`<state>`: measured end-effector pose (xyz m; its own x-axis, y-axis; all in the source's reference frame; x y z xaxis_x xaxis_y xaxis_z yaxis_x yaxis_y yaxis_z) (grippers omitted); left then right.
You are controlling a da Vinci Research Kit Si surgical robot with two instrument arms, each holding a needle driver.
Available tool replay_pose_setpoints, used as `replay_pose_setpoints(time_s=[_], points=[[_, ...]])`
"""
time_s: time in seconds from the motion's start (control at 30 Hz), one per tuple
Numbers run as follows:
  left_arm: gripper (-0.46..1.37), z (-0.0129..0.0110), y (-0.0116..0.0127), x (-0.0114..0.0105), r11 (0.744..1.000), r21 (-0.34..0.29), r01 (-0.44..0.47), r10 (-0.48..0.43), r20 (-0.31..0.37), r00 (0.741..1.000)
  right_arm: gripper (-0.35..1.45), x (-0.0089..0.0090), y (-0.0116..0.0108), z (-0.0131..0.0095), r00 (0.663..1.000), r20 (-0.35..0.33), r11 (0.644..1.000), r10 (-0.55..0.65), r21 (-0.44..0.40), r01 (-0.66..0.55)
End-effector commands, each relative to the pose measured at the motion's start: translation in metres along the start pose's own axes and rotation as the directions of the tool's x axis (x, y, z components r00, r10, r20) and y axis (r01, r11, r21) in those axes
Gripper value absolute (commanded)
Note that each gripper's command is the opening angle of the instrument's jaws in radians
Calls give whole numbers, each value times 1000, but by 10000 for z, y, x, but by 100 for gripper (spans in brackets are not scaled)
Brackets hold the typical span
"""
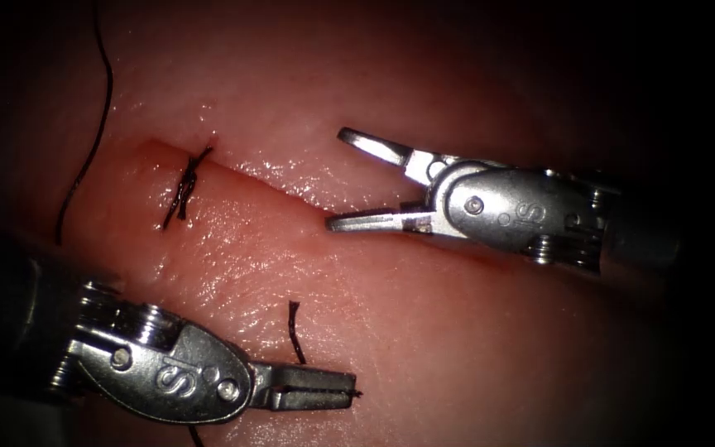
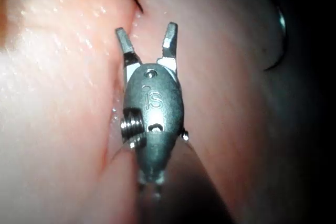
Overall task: Wound Closure
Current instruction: Set down the cut suture end from the left tool
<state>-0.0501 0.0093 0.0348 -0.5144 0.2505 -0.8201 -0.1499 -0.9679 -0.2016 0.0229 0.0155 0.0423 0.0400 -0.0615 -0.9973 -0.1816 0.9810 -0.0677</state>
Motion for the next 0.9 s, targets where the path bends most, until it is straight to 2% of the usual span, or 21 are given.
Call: replay_pose_setpoints(time_s=[0.03,0.27,0.6,0.9], points=[[-35,5,3,1,1000,-7,-3,3,-7,1000,105,0,1,-2,1000,5,1000,0,-7,0],[-35,44,23,1,999,-46,23,-25,-44,999,106,1,0,-10,1000,16,1000,-2,-24,3],[-35,70,27,-14,996,-62,68,-72,-55,996,106,2,-3,-10,1000,16,1000,-4,-24,4],[-35,92,23,-52,984,-71,164,-167,-32,985,107,2,-9,-13,1000,15,1000,-8,-23,9]])
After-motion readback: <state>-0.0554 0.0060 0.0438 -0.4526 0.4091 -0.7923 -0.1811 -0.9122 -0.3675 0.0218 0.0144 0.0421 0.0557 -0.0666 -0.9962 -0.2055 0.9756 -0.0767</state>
